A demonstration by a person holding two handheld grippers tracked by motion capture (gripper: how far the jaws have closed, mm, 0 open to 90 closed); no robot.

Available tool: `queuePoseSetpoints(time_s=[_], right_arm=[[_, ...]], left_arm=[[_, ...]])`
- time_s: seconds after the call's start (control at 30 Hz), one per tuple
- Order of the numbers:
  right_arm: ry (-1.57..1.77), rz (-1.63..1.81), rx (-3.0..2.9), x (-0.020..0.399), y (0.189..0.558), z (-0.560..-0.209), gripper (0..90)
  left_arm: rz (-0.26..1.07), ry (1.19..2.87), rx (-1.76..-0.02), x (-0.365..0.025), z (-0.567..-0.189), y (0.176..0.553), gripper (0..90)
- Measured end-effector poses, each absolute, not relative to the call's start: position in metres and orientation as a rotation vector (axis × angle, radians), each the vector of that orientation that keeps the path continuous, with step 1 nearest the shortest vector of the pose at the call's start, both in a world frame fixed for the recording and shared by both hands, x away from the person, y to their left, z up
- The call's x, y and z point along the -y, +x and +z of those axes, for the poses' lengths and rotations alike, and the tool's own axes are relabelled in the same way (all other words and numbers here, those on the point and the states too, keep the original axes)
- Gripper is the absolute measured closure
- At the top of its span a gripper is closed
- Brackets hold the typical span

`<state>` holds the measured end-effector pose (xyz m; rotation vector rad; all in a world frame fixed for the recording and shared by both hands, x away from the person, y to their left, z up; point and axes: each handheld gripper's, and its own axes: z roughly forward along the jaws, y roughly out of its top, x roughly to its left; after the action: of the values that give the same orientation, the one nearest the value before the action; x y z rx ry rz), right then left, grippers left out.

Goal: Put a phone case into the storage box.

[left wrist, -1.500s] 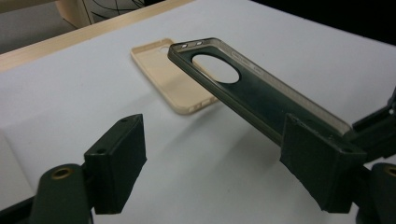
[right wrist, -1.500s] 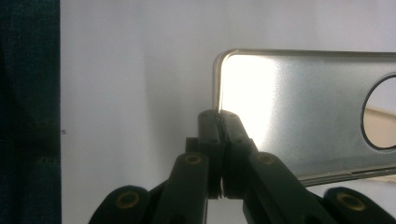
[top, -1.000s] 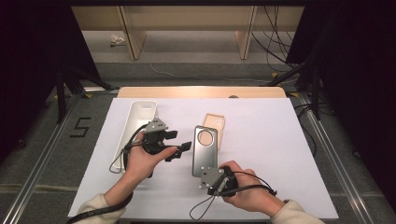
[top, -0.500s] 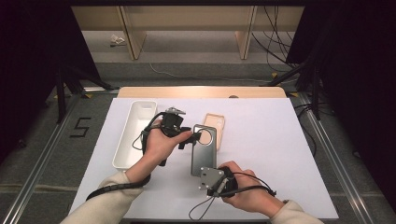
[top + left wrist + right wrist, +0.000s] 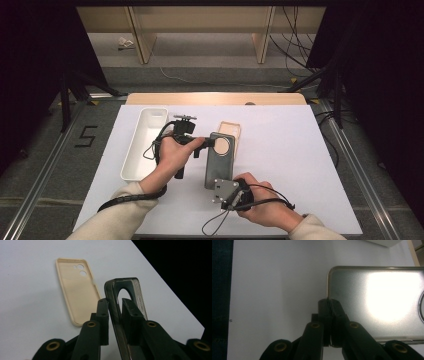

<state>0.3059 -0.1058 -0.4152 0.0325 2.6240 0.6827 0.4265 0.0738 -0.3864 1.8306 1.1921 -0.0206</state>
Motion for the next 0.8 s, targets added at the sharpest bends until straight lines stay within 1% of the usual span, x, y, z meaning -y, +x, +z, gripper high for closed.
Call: queuePoseSetpoints(time_s=[0.27,0.4,0.8], right_arm=[[0.034,0.679,-2.634,0.105,0.308,-0.418,89.4],[0.044,0.681,-2.631,0.106,0.309,-0.419,89.4],[0.051,0.685,-2.636,0.105,0.310,-0.420,89.3]], left_arm=[[0.002,1.812,-1.153,-0.067,-0.380,0.420,80.1],[-0.008,1.803,-1.146,-0.065,-0.378,0.417,81.4],[-0.001,1.807,-1.107,-0.064,-0.374,0.414,82.0]])
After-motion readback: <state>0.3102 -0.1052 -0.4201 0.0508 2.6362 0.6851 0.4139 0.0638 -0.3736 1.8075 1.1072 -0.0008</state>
